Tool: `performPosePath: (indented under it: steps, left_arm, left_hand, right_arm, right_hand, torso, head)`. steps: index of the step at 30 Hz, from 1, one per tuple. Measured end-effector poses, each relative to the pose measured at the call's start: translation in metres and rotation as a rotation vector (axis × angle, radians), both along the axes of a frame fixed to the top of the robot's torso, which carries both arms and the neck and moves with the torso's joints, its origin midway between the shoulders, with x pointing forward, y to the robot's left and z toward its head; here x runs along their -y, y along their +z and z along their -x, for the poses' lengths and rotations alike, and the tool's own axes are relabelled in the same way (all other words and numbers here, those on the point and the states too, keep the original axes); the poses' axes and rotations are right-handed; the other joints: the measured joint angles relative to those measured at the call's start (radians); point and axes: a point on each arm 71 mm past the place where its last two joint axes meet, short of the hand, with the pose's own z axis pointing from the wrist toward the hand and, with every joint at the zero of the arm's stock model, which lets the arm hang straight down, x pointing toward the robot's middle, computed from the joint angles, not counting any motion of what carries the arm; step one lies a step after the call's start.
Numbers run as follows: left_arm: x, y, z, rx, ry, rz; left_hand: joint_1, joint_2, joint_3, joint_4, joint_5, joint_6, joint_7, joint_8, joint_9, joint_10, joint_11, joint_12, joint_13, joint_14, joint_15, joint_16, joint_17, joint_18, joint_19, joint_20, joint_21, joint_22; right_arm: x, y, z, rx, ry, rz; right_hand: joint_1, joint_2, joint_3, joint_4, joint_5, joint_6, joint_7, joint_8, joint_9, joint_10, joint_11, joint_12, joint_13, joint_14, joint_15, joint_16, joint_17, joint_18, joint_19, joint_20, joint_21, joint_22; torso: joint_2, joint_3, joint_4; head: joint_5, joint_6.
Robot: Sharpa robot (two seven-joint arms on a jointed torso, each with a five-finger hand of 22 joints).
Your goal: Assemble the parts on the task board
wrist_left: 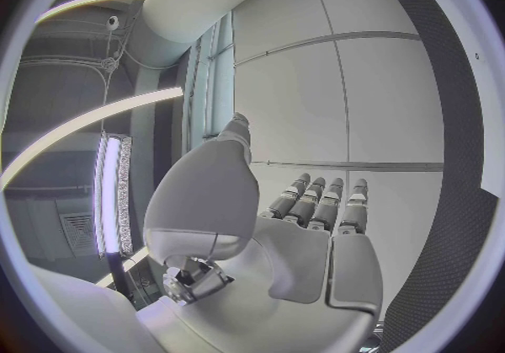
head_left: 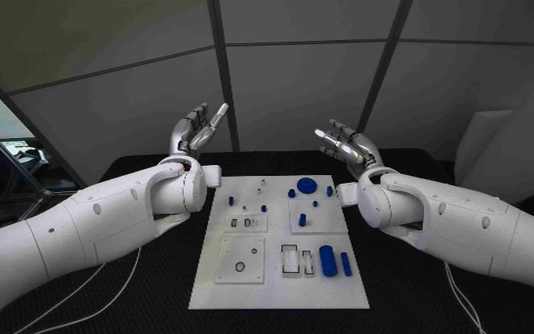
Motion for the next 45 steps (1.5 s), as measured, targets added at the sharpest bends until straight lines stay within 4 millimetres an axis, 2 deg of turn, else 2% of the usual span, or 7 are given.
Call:
performPosePath:
  steps: [7, 8, 11, 16, 20, 38, 45]
  left_arm:
    - [0.001, 0.001, -0.001, 0.015, -0.018, 0.014]
    - [0.0, 0.001, 0.0, 0.016, -0.019, 0.015]
    - [-0.023, 0.002, 0.003, 0.017, -0.007, 0.009]
    - [-0.037, 0.004, 0.007, 0.017, -0.001, 0.007]
    - [-0.037, 0.008, 0.013, 0.024, -0.028, 0.01]
    - [-0.037, 0.026, 0.047, 0.043, -0.137, 0.005]
    - [-0.025, 0.031, 0.057, 0.042, -0.185, 0.019]
  left_hand:
    - [0.077, 0.011, 0.004, 0.01, 0.004, 0.075, 0.006, 0.012, 0.008, 0.098, 0.046, 0.018, 0.011, 0.154, 0.036, 0.038, 0.019, -0.001, 0.08, 0.024, 0.044, 0.023]
    - [0.089, 0.011, 0.004, 0.01, 0.004, 0.105, 0.007, 0.02, 0.011, 0.147, 0.059, 0.028, 0.016, 0.21, 0.044, 0.053, 0.026, -0.066, 0.118, 0.025, 0.062, 0.032]
    - [0.11, 0.027, 0.007, 0.006, 0.004, 0.239, 0.016, 0.051, 0.026, 0.362, 0.086, 0.076, 0.034, 0.406, 0.052, 0.105, 0.044, -0.077, 0.313, 0.024, 0.153, 0.079]
    - [0.145, 0.04, -0.008, -0.032, 0.004, 0.547, 0.053, 0.117, 0.052, 0.654, 0.06, 0.137, 0.046, 0.658, 0.013, 0.171, 0.058, -0.061, 0.56, 0.019, 0.283, 0.133]
    - [0.164, 0.052, -0.023, -0.067, 0.004, 0.637, 0.079, 0.124, 0.05, 0.737, 0.038, 0.139, 0.042, 0.756, -0.013, 0.182, 0.065, -0.061, 0.639, 0.005, 0.329, 0.149]
    - [0.189, 0.076, -0.048, -0.129, 0.004, 0.694, 0.091, 0.104, 0.038, 0.802, 0.019, 0.114, 0.042, 0.849, -0.037, 0.163, 0.087, -0.061, 0.712, -0.019, 0.387, 0.17]
    - [0.189, 0.076, -0.051, -0.131, 0.004, 0.697, 0.094, 0.097, 0.037, 0.802, 0.019, 0.11, 0.041, 0.849, -0.037, 0.158, 0.087, -0.061, 0.715, -0.022, 0.387, 0.171]
  right_arm:
    - [-0.004, 0.002, -0.007, -0.003, 0.107, 0.022]
    - [-0.004, 0.003, -0.008, -0.004, 0.117, 0.027]
    - [0.018, 0.016, -0.018, 0.103, 0.112, 0.204]
    - [0.025, 0.029, -0.023, 0.227, 0.131, 0.411]
    - [0.019, 0.037, -0.024, 0.298, 0.163, 0.521]
    - [-0.01, 0.071, -0.02, 0.477, 0.318, 1.0]
    - [-0.031, 0.07, -0.013, 0.512, 0.381, 1.189]
  right_hand:
    - [0.098, 0.003, 0.019, -0.047, 0.0, 0.224, 0.016, 0.046, 0.024, 0.286, -0.006, 0.054, 0.022, 0.294, -0.012, 0.058, 0.021, 0.024, 0.18, 0.004, 0.079, 0.035]
    - [0.11, 0.003, 0.025, -0.055, 0.0, 0.273, 0.019, 0.056, 0.029, 0.337, -0.011, 0.064, 0.025, 0.342, -0.019, 0.067, 0.023, 0.038, 0.208, 0.004, 0.092, 0.04]
    - [0.137, 0.001, 0.037, -0.076, 0.0, 0.399, 0.033, 0.077, 0.037, 0.46, -0.027, 0.082, 0.028, 0.457, -0.037, 0.086, 0.026, 0.047, 0.277, 0.001, 0.126, 0.052]
    - [0.153, -0.01, 0.067, -0.106, 0.0, 0.562, 0.059, 0.091, 0.04, 0.623, -0.053, 0.088, 0.029, 0.621, -0.07, 0.102, 0.029, 0.062, 0.377, -0.016, 0.181, 0.069]
    - [0.163, -0.012, 0.09, -0.128, 0.006, 0.642, 0.077, 0.091, 0.04, 0.709, -0.069, 0.088, 0.029, 0.712, -0.092, 0.107, 0.032, 0.078, 0.43, -0.032, 0.216, 0.081]
    - [0.133, -0.07, 0.164, -0.179, 0.023, 0.806, 0.04, 0.065, 0.039, 0.91, -0.143, 0.038, 0.032, 1.107, -0.201, 0.218, 0.126, 0.078, 0.641, -0.144, 0.513, 0.234]
    - [0.098, -0.124, 0.188, -0.156, 0.016, 0.809, 0.019, 0.041, 0.039, 0.88, -0.16, 0.031, 0.04, 1.174, -0.233, 0.547, 0.359, 0.078, 0.731, -0.18, 0.823, 0.478]
  torso:
    - [0.0, 0.0001, -0.0002]
    - [0.0, 0.0001, -0.0002]
    - [0.009, 0.0, -0.0002]
    - [0.023, -0.0007, 0.0009]
    - [0.036, -0.0016, 0.0026]
    - [0.129, -0.0078, 0.0151]
    - [0.168, -0.0125, 0.0253]
  head:
    - [0.0, 0.0]
    - [0.0, 0.0]
    - [0.004, -0.002]
    - [0.005, 0.0]
    - [0.004, 0.003]
    - [-0.017, 0.034]
    - [-0.027, 0.047]
